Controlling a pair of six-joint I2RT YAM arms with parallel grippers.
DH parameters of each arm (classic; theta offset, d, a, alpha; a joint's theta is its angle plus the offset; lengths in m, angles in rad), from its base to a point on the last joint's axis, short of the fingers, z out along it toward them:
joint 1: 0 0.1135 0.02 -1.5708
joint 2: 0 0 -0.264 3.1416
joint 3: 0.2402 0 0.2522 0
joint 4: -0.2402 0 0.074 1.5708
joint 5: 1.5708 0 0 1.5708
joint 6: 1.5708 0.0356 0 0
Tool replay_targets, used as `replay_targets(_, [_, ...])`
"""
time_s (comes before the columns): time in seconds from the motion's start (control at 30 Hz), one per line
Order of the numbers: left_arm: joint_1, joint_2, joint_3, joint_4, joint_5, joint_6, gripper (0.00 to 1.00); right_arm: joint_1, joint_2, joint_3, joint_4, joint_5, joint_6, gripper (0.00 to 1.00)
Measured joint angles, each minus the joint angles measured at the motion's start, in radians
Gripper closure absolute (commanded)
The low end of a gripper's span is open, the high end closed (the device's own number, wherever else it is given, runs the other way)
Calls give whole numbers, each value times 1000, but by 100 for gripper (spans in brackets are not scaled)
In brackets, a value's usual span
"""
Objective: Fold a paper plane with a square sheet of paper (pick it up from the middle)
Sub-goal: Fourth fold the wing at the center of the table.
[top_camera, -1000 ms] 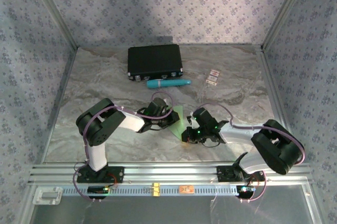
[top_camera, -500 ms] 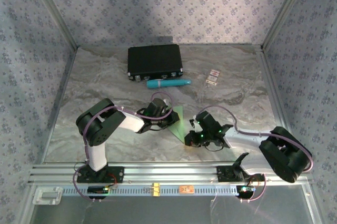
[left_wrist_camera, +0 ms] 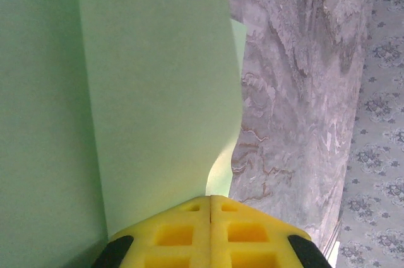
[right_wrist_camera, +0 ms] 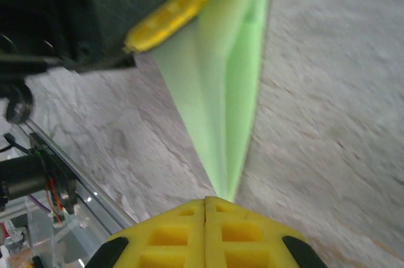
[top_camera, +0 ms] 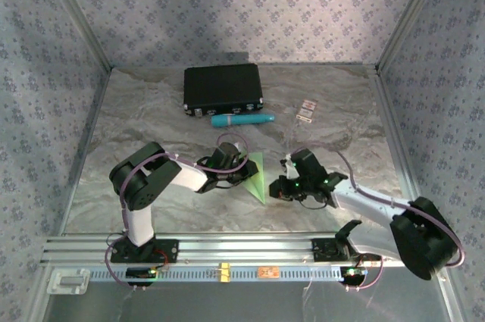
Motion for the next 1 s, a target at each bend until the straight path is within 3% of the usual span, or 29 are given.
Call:
replay_targets(0.37, [-7, 0, -3, 9, -19, -7, 97, 39, 272, 163, 92, 23, 21, 94])
replay_targets(0.73, [-8, 0, -2, 9, -19, -6, 96, 45, 358, 164, 113, 55, 37, 95])
replay_targets(1.0, [-7, -3, 14, -26, -17, 14, 92, 33, 335, 83, 195, 61, 64, 95])
